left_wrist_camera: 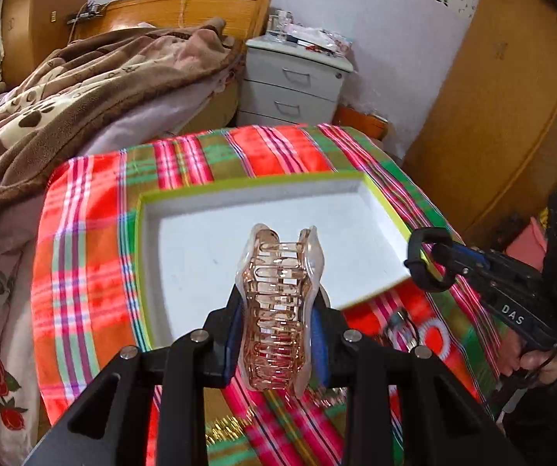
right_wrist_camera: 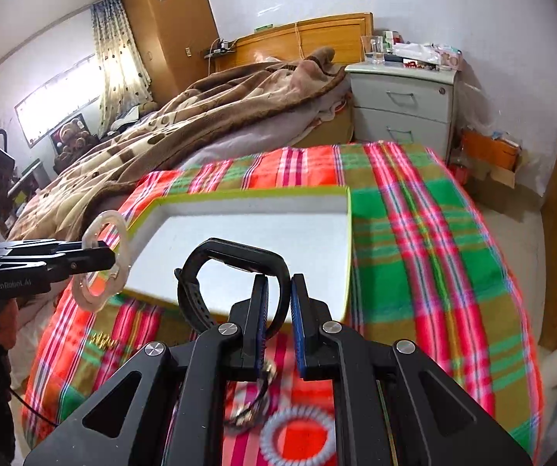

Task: Organize jewelry
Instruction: 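Carry the claw clip into the yellow box and release while the right gripper drops the black band there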

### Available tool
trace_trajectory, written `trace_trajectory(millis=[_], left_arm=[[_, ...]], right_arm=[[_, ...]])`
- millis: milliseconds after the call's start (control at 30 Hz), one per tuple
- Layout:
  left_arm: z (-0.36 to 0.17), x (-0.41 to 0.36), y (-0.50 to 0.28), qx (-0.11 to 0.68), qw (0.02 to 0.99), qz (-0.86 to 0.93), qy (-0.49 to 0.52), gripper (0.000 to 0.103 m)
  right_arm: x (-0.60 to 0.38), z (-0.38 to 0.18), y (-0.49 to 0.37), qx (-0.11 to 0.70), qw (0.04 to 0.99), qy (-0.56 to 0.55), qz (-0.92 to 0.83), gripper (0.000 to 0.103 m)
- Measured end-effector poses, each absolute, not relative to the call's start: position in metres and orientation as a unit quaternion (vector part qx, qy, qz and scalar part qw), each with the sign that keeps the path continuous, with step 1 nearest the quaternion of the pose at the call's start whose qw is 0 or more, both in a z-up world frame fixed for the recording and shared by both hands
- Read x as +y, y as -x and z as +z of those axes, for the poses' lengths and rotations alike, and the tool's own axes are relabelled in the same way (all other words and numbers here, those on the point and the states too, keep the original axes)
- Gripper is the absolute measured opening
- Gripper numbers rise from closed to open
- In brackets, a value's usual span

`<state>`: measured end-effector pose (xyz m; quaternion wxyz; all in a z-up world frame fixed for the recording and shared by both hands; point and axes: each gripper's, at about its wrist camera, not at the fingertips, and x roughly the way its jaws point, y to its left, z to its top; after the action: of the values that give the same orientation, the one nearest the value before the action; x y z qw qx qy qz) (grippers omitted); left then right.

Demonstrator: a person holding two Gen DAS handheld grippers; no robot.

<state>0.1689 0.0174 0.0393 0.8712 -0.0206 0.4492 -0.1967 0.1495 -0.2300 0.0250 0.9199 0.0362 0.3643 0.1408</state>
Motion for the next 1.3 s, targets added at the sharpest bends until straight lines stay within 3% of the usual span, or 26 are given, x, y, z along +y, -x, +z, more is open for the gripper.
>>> trace_trajectory(millis=[533,1300], left_arm=[[0.01,0.03,-0.25,0.481,0.865,-0.139,0.033,0.032],[-0.007,0.03,-0.275,0.498,0.857,-0.126,0.041,0.034]], right_arm=[[-0.236,-0.003,-0.24,0.414,0.902,-0.031,0.116,0.012],[-0.227,-0.018,-0.272,0.434,0.895,0.002,0.107,0.012]])
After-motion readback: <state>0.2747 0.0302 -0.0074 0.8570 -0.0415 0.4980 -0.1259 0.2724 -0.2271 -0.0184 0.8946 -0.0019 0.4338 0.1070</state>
